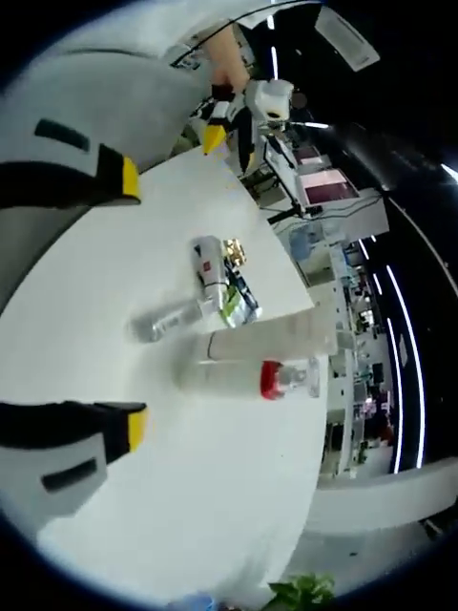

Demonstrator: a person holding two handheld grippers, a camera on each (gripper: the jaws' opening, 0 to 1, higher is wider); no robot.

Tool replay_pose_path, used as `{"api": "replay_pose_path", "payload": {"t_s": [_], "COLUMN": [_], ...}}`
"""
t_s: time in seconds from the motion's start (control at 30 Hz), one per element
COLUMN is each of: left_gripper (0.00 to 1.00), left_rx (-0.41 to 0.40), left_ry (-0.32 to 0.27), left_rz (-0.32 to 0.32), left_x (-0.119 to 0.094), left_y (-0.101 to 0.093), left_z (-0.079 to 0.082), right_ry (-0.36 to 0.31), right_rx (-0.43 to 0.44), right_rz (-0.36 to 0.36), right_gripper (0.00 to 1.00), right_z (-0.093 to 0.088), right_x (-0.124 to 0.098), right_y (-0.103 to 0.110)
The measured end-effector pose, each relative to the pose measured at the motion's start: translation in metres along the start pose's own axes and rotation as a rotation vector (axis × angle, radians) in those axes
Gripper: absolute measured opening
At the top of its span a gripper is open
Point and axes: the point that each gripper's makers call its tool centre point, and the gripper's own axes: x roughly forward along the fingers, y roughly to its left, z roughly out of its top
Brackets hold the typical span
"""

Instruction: Arrange the skincare products in the storage area until every visible bottle or jar stands upright without overlapping.

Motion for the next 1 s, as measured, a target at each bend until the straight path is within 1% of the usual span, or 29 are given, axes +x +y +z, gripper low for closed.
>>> {"api": "replay_pose_path", "payload": {"t_s": [0.13,0.27,0.37,0.57,0.73,1.0], "left_gripper": [0.94,0.93,0.91,0.91,0.9,0.89], "left_rx": [-0.007,-0.01,-0.013,-0.016,-0.041,-0.056], "left_ry": [-0.004,-0.006,-0.007,-0.012,-0.027,-0.027], "left_rz": [0.004,0.002,0.0,-0.003,-0.008,-0.001], "left_x": [-0.003,-0.004,-0.003,0.001,0.0,0.0], "left_y": [0.001,0.001,0.001,0.001,0.003,0.008], "left_z": [0.0,0.0,0.0,0.003,0.005,0.005], "right_ry": [0.058,0.099,0.12,0.171,0.208,0.265], "right_rx": [-0.052,-0.087,-0.12,-0.183,-0.236,-0.266], "right_rz": [0.007,0.015,0.019,0.034,0.056,0.064], "right_gripper": [0.79,0.76,0.73,0.65,0.57,0.5], "right_z": [-0.008,-0.011,-0.009,-0.006,-0.001,-0.002], "right_x": [0.01,0.019,0.027,0.045,0.061,0.078], "right_y": [-0.002,-0.003,-0.005,-0.005,-0.003,-0.007]}}
